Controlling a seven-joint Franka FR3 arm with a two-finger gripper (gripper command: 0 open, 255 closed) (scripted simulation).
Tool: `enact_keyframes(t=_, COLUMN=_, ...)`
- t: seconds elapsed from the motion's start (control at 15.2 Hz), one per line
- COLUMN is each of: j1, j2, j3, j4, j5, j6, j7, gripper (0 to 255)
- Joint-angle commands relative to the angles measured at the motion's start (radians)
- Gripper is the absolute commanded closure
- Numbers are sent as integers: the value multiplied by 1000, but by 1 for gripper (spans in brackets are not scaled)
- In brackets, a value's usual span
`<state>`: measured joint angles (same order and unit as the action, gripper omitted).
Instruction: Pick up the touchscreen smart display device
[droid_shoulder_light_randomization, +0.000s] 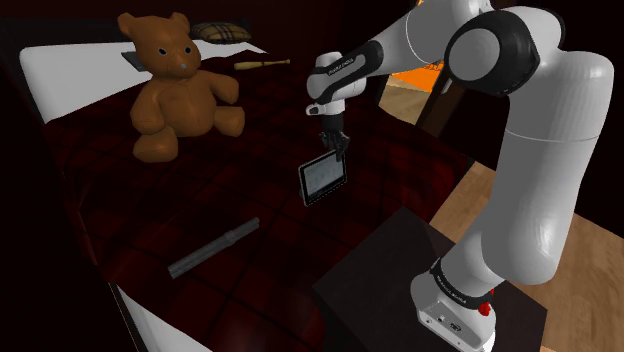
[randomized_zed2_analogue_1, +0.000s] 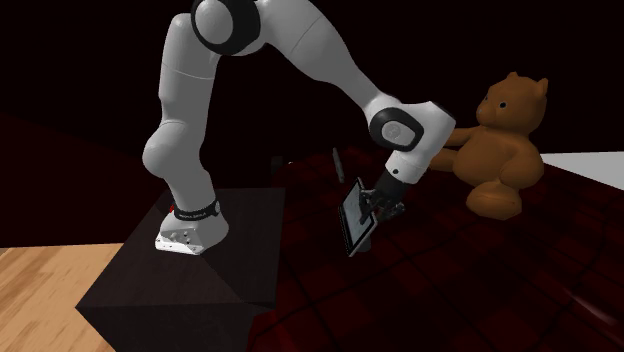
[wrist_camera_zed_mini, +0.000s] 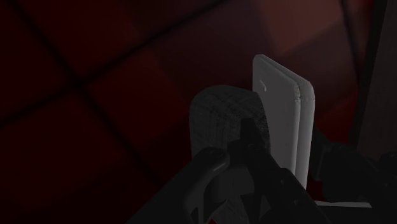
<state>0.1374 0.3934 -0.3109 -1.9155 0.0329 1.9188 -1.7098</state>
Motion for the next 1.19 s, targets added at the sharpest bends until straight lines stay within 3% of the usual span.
enact_keyframes(t=0.0, j1=-1, j2=1, j3=0, j4=1, j5=0, j6=-1, j7=-1, gripper=255)
enact_keyframes(t=1.12, j1=10, j2=-105, j3=-13, j4=71, j5=-31, j6=-172, j7=9, gripper=255)
